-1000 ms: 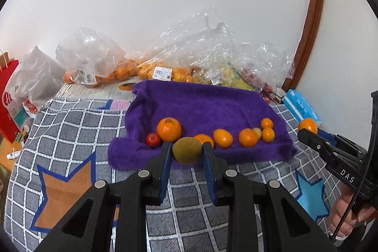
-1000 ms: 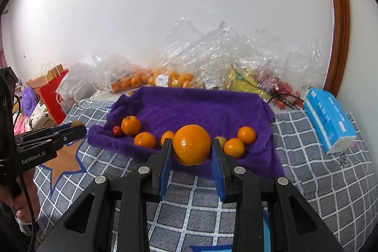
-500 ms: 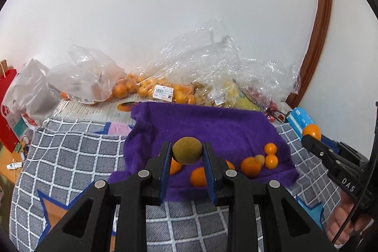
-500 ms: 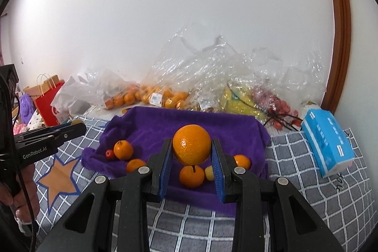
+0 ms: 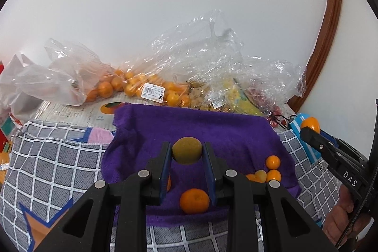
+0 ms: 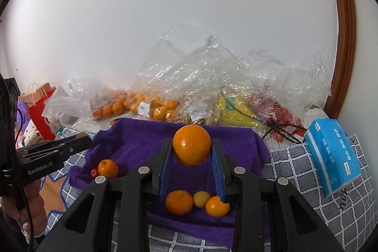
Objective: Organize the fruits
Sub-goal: 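Lower the orange onto the towel and open the right tool while the left tool releases the yellow fruit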
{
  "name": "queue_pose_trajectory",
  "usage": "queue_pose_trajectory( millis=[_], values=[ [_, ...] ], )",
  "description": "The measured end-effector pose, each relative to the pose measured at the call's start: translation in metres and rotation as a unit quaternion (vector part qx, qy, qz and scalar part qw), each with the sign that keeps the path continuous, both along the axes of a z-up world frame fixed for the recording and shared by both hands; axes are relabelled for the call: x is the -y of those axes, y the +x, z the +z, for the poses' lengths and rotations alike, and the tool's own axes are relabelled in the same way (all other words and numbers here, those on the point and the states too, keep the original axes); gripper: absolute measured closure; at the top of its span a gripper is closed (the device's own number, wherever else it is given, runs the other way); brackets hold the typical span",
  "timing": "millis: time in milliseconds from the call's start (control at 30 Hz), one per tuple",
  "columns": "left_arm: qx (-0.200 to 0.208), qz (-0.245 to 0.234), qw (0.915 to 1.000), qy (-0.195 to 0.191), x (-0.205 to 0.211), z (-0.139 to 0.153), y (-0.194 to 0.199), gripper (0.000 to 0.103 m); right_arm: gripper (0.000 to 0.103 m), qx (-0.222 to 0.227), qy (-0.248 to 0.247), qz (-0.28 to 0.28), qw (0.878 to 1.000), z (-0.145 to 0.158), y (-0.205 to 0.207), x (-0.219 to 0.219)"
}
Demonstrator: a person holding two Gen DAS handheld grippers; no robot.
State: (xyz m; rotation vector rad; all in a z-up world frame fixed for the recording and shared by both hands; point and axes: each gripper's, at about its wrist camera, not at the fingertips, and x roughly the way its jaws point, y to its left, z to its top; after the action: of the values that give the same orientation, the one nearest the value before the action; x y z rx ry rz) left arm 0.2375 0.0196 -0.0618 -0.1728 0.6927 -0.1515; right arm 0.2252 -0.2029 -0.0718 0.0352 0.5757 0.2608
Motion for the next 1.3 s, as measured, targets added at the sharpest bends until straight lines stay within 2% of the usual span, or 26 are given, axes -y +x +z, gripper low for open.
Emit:
queue_pose_trajectory(
  millis=[233,667,1067,1300],
  values=[
    [-0.026,-0.015,0.9995,0.008,0.013,-0.013,0.028,0.078,0.071,-0.029,-0.009,0.000,1.000,-0.018,0.024,0.000],
    [-0.089,-0.046,0.9950,0.004,0.033,-0.052,0.070,0.078,0.071,-0.097,-0.013,0.010,0.995,-0.077,0.061,0.000],
    [-0.129,-0.056,0.9899,0.015,0.039,-0.079,0.079,0.078,0.071,-0.126,-0.020,0.021,0.992,-0.101,0.069,-0.009],
    [-0.128,-0.054,0.9900,0.025,0.040,-0.082,0.079,0.078,0.071,-0.135,-0.022,0.026,0.990,-0.107,0.070,-0.010]
  ],
)
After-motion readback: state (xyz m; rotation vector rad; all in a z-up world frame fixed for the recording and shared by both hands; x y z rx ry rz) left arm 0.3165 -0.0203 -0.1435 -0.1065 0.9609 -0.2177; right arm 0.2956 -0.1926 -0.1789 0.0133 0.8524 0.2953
